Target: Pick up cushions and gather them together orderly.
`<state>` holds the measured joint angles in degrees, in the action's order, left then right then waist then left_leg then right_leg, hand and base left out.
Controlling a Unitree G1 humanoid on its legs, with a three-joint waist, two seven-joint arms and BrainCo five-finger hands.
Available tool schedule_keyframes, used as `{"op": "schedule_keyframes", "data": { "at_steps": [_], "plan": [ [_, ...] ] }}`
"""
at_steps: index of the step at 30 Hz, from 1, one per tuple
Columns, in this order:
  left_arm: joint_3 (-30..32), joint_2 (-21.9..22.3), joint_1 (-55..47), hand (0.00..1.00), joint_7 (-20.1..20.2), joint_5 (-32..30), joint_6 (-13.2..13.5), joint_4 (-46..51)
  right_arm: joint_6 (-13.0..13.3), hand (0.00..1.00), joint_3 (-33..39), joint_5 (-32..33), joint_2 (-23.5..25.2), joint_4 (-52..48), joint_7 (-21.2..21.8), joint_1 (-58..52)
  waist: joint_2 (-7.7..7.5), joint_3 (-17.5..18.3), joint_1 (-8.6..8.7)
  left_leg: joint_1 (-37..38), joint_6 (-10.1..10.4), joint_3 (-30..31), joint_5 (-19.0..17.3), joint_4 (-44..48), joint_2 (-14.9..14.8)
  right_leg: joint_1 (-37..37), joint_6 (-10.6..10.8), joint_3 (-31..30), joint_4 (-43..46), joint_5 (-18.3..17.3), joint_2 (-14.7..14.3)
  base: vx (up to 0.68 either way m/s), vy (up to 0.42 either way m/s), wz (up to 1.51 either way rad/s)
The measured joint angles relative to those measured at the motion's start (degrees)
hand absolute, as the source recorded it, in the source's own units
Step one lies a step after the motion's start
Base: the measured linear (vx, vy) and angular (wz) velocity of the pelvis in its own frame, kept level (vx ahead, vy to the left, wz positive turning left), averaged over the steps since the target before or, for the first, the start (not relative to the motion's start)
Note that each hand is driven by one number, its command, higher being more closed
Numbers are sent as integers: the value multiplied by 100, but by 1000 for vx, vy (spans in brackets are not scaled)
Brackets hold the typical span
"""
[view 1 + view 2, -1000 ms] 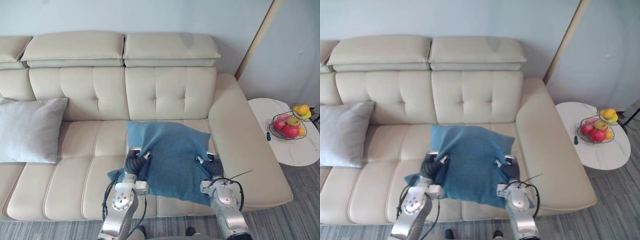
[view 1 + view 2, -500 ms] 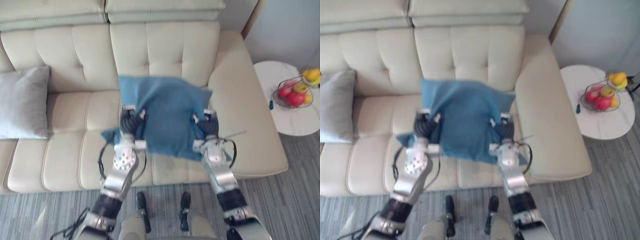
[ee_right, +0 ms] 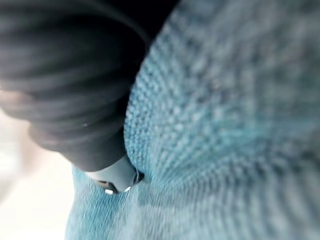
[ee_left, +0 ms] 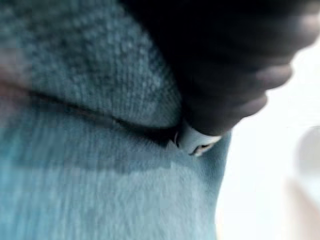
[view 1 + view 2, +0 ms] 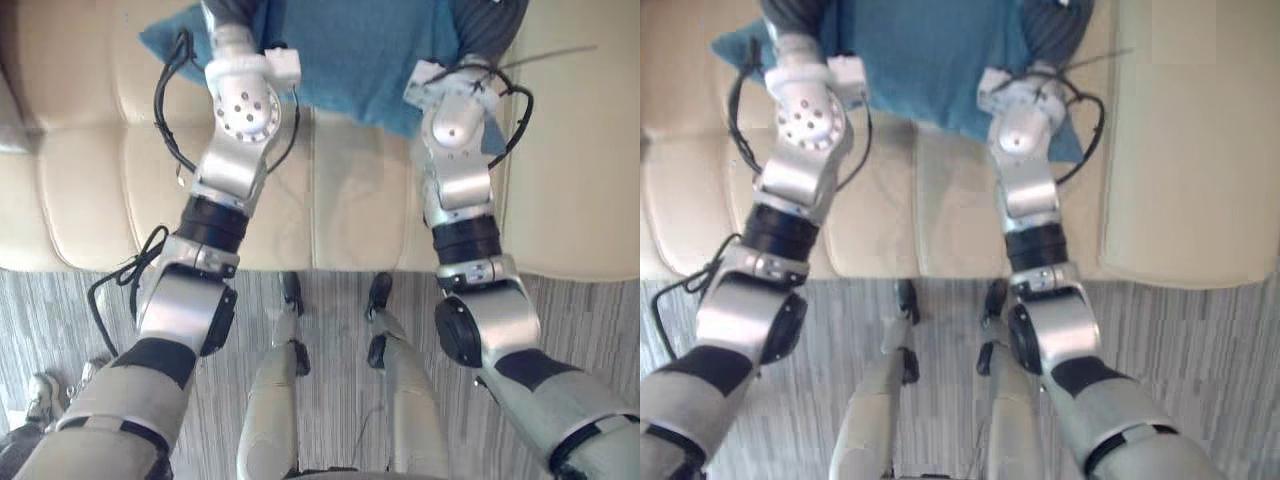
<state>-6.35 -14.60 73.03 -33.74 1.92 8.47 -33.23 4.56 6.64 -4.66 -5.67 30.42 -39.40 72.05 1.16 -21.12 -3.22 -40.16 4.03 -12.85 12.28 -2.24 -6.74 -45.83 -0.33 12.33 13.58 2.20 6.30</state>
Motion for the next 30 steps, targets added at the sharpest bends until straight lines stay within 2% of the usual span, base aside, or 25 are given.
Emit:
{"op": "schedule_keyframes", "data": {
  "at_steps": [2, 7, 10, 12, 15, 19, 23, 27, 30],
  "plan": [
    [226, 136, 246, 0, -54, -62, -51, -391, -79, 0, 225, 28, -58, 433, -149, 340, -1, -1, -6, -197, 17, 10, 13, 1, -30, -159, 0, 39, -3, 0, -16, 78, -11, 6],
    [771, 458, 438, 0, 48, 178, -177, -775, -197, 0, 241, 527, -382, 676, 210, 501, -6, -4, 2, -326, 66, 66, 46, 1, -101, -226, -1, 174, 1, -3, -54, 74, -6, 6],
    [868, 485, 391, 0, 167, 296, -181, -844, -301, 0, 212, 595, -461, 674, 377, 497, -29, -37, 7, -336, 69, 51, 47, 1, -136, -230, -3, 165, 15, -5, -85, 63, 2, 2],
    [936, 531, 298, 0, 236, 370, -182, -841, -332, 0, 183, 596, -532, 674, 474, 460, -26, -97, 32, -333, 163, 11, 111, 1, -154, -233, -12, 156, 81, -11, -88, 43, 1, 7],
    [929, 554, -203, 0, 276, 529, -189, -777, -346, 0, 83, 717, -569, 641, 556, 146, -35, -104, 22, -239, 165, -104, 112, 0, -177, -229, -83, 131, 273, -111, -89, 12, -8, 3],
    [881, 591, -1156, 0, 308, 751, -205, -1, -364, 0, -16, 752, -595, -61, 680, -706, -43, -109, 14, 65, 181, -184, 123, -158, -140, -193, -126, 59, 632, -344, -35, -1, -44, 2],
    [740, 561, -1991, 0, 499, 1078, -135, 711, -347, 0, -1, 807, -810, -891, 818, -1823, -66, -120, 9, 528, 208, -157, 144, -210, -117, 218, -113, 62, 748, -488, -8, -3, -56, 9],
    [794, 198, -3109, 0, 830, 1333, 176, 1802, -228, 0, 90, 802, -1070, -2091, 1169, -3212, -85, -113, 30, 1047, 150, -171, 47, -266, -64, 680, -69, 62, 846, -655, 51, 1, -59, 6],
    [1006, 222, -3868, 0, 1061, 1524, 273, 2193, -160, 0, 202, 806, -1013, -2461, 1474, -4074, -89, -88, 27, 1342, 103, -162, 19, -266, -41, 1014, -24, 80, 801, -685, 61, 39, -29, 7]
  ]
}}
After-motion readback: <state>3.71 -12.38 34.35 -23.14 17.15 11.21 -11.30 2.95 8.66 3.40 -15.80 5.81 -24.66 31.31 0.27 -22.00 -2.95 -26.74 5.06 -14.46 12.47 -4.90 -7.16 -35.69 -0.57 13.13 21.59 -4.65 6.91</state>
